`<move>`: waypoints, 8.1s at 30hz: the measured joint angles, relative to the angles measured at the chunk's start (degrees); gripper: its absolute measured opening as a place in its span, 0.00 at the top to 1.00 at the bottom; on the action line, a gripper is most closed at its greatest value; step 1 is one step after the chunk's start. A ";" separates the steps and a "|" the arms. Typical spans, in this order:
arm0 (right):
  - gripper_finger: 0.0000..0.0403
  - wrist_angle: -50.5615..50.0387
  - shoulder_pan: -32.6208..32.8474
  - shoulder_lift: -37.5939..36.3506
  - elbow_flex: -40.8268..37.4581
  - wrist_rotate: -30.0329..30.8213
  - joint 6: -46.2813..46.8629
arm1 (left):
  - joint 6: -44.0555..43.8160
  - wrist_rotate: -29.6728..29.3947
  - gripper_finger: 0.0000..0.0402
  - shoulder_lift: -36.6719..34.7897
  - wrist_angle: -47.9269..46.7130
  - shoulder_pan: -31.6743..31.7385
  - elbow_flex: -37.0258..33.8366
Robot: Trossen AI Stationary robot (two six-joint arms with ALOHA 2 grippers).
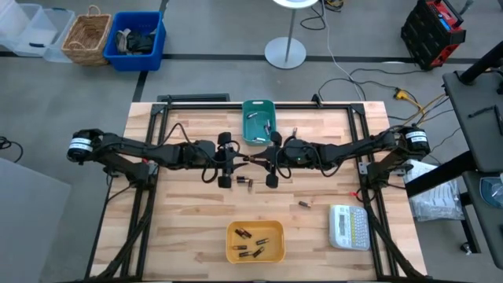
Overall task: Sort batteries
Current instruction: Put the black battery into the yellow bin, then put the silver battery into the light green bin
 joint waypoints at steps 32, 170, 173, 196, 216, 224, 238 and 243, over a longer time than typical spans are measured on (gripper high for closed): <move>0.90 -40.30 14.62 -0.24 21.87 -17.09 7.41 | -4.89 -15.55 0.74 -10.67 -22.68 0.00 -0.02; 0.81 -92.04 3.44 1.39 38.22 5.80 18.28 | -17.09 -0.78 0.74 -21.57 -31.42 4.66 -15.56; 0.80 -90.37 4.38 -0.19 35.84 7.12 19.98 | -19.78 -0.78 0.74 -21.51 -29.62 2.95 -17.14; 0.81 -64.24 8.66 -3.46 17.38 7.61 17.87 | -35.04 -23.16 0.74 -14.79 -14.78 -21.17 -18.58; 0.72 -60.66 8.66 -3.52 17.01 7.60 14.00 | -42.10 -24.02 0.46 2.52 -0.18 -21.62 -18.60; 0.75 -60.81 8.63 -3.52 16.13 7.53 14.82 | -37.96 -27.37 0.34 6.40 3.85 -21.24 -18.58; 0.68 -58.14 8.63 -3.50 17.64 7.50 12.86 | -37.63 -26.20 0.30 8.90 14.68 -20.14 -23.54; 0.66 -57.79 8.63 -3.50 17.64 7.52 12.83 | -37.11 -26.36 0.30 8.87 22.59 -20.06 -27.31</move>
